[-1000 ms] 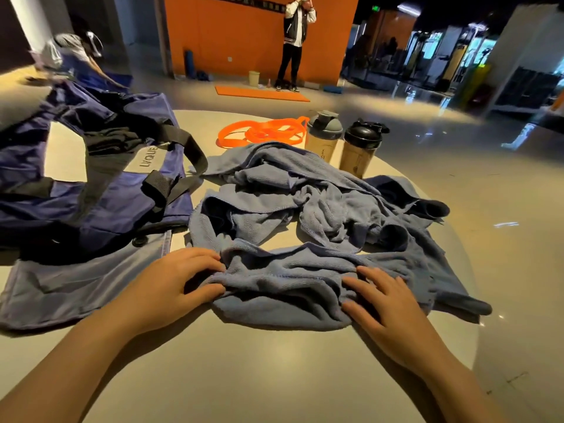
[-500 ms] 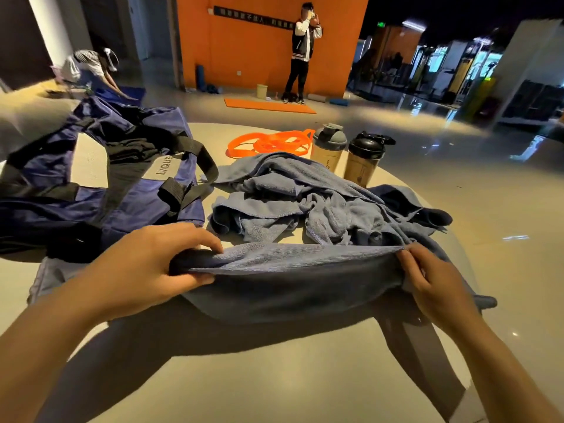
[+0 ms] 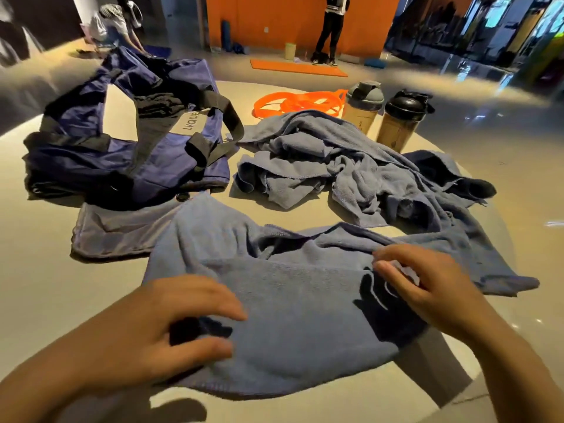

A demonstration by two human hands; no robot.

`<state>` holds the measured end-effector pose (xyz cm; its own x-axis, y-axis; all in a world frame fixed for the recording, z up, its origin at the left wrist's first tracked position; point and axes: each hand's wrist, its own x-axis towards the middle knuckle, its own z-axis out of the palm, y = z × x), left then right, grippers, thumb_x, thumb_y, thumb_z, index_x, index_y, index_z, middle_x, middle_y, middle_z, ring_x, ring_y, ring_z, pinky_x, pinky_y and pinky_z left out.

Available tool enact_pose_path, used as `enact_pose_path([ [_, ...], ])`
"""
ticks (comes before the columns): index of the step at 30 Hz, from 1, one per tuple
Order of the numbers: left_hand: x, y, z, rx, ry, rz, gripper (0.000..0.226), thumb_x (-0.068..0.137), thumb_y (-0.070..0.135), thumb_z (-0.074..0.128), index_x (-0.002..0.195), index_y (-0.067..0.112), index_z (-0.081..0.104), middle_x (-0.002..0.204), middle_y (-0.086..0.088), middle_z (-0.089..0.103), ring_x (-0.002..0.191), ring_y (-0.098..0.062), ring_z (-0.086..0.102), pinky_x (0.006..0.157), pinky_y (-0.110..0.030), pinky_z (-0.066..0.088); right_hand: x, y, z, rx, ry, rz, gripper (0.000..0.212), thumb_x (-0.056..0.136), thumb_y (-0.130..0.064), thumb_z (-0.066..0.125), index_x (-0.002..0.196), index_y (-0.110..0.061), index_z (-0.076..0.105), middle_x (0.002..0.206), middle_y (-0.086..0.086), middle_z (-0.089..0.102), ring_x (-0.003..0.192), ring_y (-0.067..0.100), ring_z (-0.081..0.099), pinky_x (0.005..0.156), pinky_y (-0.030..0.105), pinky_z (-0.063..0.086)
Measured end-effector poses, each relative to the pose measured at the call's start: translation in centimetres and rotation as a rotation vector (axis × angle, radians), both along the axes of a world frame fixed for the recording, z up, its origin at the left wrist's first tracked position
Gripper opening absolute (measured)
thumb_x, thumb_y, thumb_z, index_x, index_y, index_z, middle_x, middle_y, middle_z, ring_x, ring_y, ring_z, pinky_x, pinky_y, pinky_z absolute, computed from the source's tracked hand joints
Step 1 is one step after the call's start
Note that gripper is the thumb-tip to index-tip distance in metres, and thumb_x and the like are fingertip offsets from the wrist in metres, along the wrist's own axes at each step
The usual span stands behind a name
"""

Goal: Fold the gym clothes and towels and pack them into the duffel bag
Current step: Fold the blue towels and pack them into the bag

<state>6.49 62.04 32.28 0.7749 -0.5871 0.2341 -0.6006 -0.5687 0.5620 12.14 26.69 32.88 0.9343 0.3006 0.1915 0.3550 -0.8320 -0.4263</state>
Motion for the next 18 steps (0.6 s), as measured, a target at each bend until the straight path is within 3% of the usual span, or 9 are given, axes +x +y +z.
enact_pose_path([
  [3,1.7,0.6,-0.8,0.053,-0.055,0.217,0.045,0.087,0.073,0.036,0.121,0.052,0.056,0.135,0.03,0.047,0.13,0.01,0.035,0.1,-0.018,0.035,1.2,3.3,-0.6,-0.112,0.151,0.117,0.059,0.08,-0.067,0.025,0.128,-0.042,0.049,0.128,-0.025,0.046,0.112,-0.009,0.042,0.097,0.014,0.037],
  [5,3.3,0.5,-1.5,0.276,-0.011,0.288,0.066,0.079,0.085,0.011,0.135,0.057,0.031,0.147,0.029,0.024,0.138,0.008,0.012,0.112,-0.031,0.024,2.4,4.3,-2.1,-0.255,0.194,0.146,0.071,0.081,-0.079,0.016,0.142,-0.046,0.03,0.15,-0.021,0.026,0.138,0.001,0.022,0.115,0.028,0.02],
  [8,5.2,-0.7,-2.8,0.621,0.099,0.308,0.079,0.057,0.088,-0.023,0.132,0.062,-0.013,0.153,0.023,-0.016,0.143,-0.003,-0.017,0.117,-0.043,-0.01,3.8,4.1,-3.9,-0.33,0.2,0.037,0.089,0.066,-0.087,0.003,0.146,-0.049,0.013,0.158,-0.019,0.001,0.146,0.006,-0.005,0.119,0.043,-0.004],
  [10,6.5,-1.9,-2.8,0.681,0.094,0.268,0.078,0.058,0.086,-0.02,0.131,0.06,-0.023,0.152,0.017,-0.026,0.137,-0.004,-0.028,0.114,-0.048,-0.02,4.4,3.5,-4.3,-0.314,0.202,-0.029,0.095,0.061,-0.09,0.0,0.147,-0.049,0.009,0.158,-0.019,-0.004,0.145,0.005,-0.009,0.119,0.046,-0.005],
  [12,8.6,-2.5,-2.5,0.741,0.073,0.216,0.086,0.058,0.087,-0.012,0.137,0.055,-0.023,0.155,0.012,-0.025,0.138,-0.007,-0.027,0.112,-0.053,-0.021,4.6,3.3,-4.2,-0.344,0.211,-0.055,0.101,0.057,-0.094,-0.003,0.147,-0.049,0.003,0.158,-0.018,-0.009,0.145,0.007,-0.012,0.117,0.047,-0.006],
  [18,16.0,-2.0,-0.9,0.811,0.205,0.194,0.113,0.048,0.1,0.019,0.145,0.051,-0.01,0.16,0.007,-0.015,0.147,-0.018,-0.012,0.115,-0.06,-0.006,4.8,3.6,-4.1,-0.374,0.236,-0.069,0.114,0.045,-0.097,-0.015,0.147,-0.049,-0.004,0.159,-0.013,-0.013,0.146,0.011,-0.015,0.116,0.049,-0.008],
])
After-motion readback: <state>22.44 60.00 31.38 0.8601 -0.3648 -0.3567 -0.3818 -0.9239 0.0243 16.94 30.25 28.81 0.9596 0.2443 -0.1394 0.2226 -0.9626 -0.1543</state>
